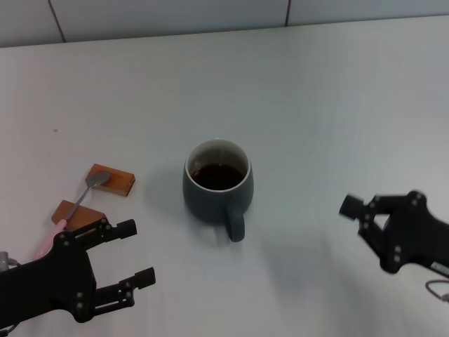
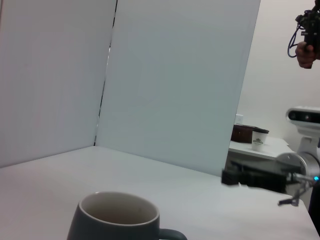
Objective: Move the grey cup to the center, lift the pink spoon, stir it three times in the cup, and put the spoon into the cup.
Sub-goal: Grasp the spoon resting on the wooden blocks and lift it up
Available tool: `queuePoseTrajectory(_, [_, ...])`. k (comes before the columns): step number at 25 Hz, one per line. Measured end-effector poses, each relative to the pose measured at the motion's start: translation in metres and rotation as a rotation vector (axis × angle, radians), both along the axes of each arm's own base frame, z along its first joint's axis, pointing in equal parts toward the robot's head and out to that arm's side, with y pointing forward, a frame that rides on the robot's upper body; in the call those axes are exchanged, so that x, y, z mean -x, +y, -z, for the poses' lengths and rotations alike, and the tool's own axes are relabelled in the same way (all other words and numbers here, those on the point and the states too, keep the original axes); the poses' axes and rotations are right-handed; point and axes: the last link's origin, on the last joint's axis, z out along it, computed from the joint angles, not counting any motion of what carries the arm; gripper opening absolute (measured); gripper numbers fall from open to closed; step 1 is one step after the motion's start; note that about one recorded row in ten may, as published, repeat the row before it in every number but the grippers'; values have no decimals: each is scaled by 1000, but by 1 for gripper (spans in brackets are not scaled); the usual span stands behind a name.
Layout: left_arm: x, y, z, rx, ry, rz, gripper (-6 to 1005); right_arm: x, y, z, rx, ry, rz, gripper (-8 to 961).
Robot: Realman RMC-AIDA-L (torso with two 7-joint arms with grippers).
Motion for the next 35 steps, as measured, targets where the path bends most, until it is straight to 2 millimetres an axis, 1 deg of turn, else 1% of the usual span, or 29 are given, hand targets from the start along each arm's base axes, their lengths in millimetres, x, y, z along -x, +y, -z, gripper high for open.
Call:
queuePoseTrajectory(2, [0, -1, 0, 0, 0, -2, 779, -8, -7, 2, 24, -43, 19, 42])
queuePoseTrajectory(8, [1, -1, 0, 0, 1, -4, 779, -18, -13, 6, 61, -108, 38, 62])
queuePoseTrajectory(14, [1, -1, 0, -1, 3, -4, 779, -19, -15, 7, 62, -120, 34, 81])
queuePoseTrajectory(19, [2, -2, -1, -2, 5, -8, 779, -20, -17, 8, 68, -121, 32, 138])
queuePoseTrajectory(26, [3, -2, -1, -4, 10, -13, 779, -19, -17, 8, 69, -117, 27, 315])
queuePoseTrajectory(31, [4, -1, -1, -5, 12, -14, 779, -19, -17, 7, 69, -116, 25, 540])
queuePoseTrajectory(34, [3, -1, -1, -7, 13, -11, 779, -19, -17, 7, 69, -116, 24, 586])
queuePoseTrajectory(35, [3, -1, -1, -8, 14, -9, 779, -19, -17, 7, 69, -116, 24, 586])
